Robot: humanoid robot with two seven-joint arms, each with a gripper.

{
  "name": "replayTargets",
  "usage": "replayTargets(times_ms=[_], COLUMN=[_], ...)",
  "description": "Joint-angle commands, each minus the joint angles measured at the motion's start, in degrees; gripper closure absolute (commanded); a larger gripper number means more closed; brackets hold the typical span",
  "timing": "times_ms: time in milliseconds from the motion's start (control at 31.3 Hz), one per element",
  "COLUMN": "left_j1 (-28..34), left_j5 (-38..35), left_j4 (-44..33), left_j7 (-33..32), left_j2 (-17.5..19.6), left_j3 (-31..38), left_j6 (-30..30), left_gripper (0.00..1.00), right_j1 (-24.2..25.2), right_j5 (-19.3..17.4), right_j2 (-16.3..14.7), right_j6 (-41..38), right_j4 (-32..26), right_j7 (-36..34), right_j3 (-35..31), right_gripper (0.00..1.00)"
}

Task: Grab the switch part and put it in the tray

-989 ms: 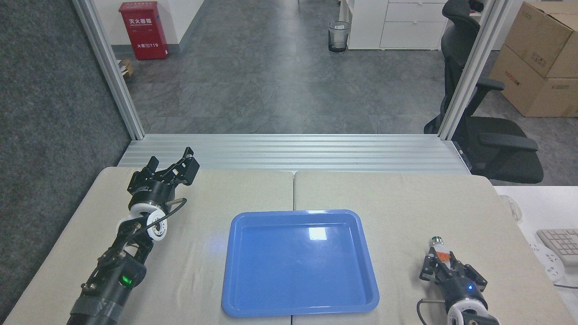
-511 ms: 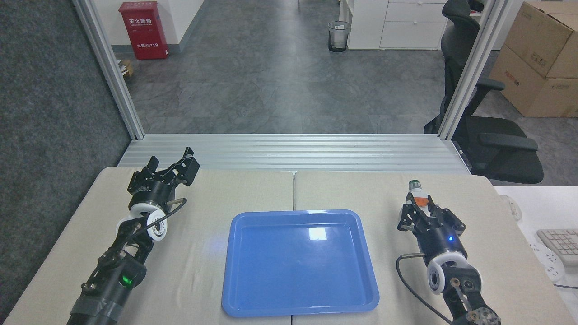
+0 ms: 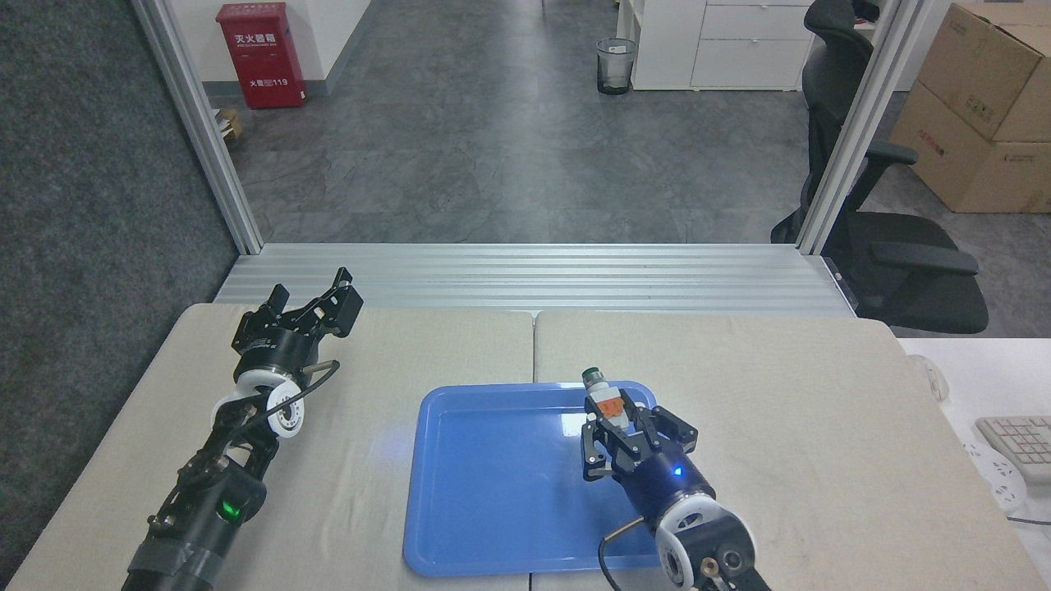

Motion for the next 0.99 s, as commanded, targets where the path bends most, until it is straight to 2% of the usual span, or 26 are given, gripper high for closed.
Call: replayTargets(times_ms=[0, 191, 287, 319, 415, 447, 479, 543, 574, 606, 702, 766, 894, 957], left_j1=[0.0, 0.0, 0.0, 0.0, 0.0, 0.0, 0.0, 0.0, 0.0, 0.0, 0.0, 0.0, 0.0, 0.0], left_j5=[0.0, 0.0, 0.0, 0.0, 0.0, 0.0, 0.0, 0.0, 0.0, 0.0, 0.0, 0.0, 0.0, 0.0], left_j4=[0.0, 0.0, 0.1, 0.0, 0.1, 0.0, 0.0, 0.0, 0.0, 0.1, 0.0, 0.0, 0.0, 0.0], left_j7=[0.0, 0.0, 0.0, 0.0, 0.0, 0.0, 0.0, 0.0, 0.0, 0.0, 0.0, 0.0, 0.0, 0.0], left_j2=[0.0, 0.0, 0.1, 0.1, 0.1, 0.0, 0.0, 0.1, 0.1, 0.1, 0.1, 0.0, 0.1, 0.1], left_j3=[0.0, 0.0, 0.0, 0.0, 0.0, 0.0, 0.0, 0.0, 0.0, 0.0, 0.0, 0.0, 0.0, 0.0], left_j6=[0.0, 0.0, 0.0, 0.0, 0.0, 0.1, 0.0, 0.0, 0.0, 0.0, 0.0, 0.0, 0.0, 0.0], left_gripper=[0.00, 0.00, 0.00, 0.00, 0.00, 0.00, 0.00, 0.00, 0.00, 0.00, 0.00, 0.00, 0.00, 0.00], right_j1=[6.9, 6.3, 6.1, 6.0, 6.0, 6.0, 6.0, 5.5, 4.9, 4.4, 2.6, -0.5, -6.7, -9.2], right_j5=[5.5, 5.9, 7.5, 7.7, 7.9, 7.9, 7.8, 7.4, 6.8, 6.6, 6.3, 6.3, 6.3, 6.3], right_j2=[2.7, 2.3, 1.2, 1.0, 1.1, 1.2, 1.3, 1.7, 2.6, 3.9, 7.9, 8.7, 7.6, 5.1], right_j6=[0.3, 0.4, 0.4, 0.5, 1.1, 1.2, 1.2, 1.9, 3.2, 4.1, 4.2, 4.0, 3.4, 3.0], right_j4=[2.2, 4.9, 6.6, 7.0, 7.2, 7.4, 7.6, 7.6, 7.6, 7.6, 7.6, 7.6, 7.6, 7.6], right_j7=[0.0, 0.1, 0.1, 0.1, 0.1, 0.1, 0.1, 0.0, -0.1, -0.1, -2.8, -5.8, -8.6, -8.8], right_j3=[14.9, 14.4, 14.2, 14.0, 10.7, 9.8, 8.9, 7.0, 5.2, 3.0, -3.7, -7.1, -10.5, -12.6], right_gripper=[1.00, 1.00, 1.00, 0.96, 0.94, 0.89, 0.76, 0.27, 0.06, 0.02, 0.02, 0.02, 0.01, 0.01])
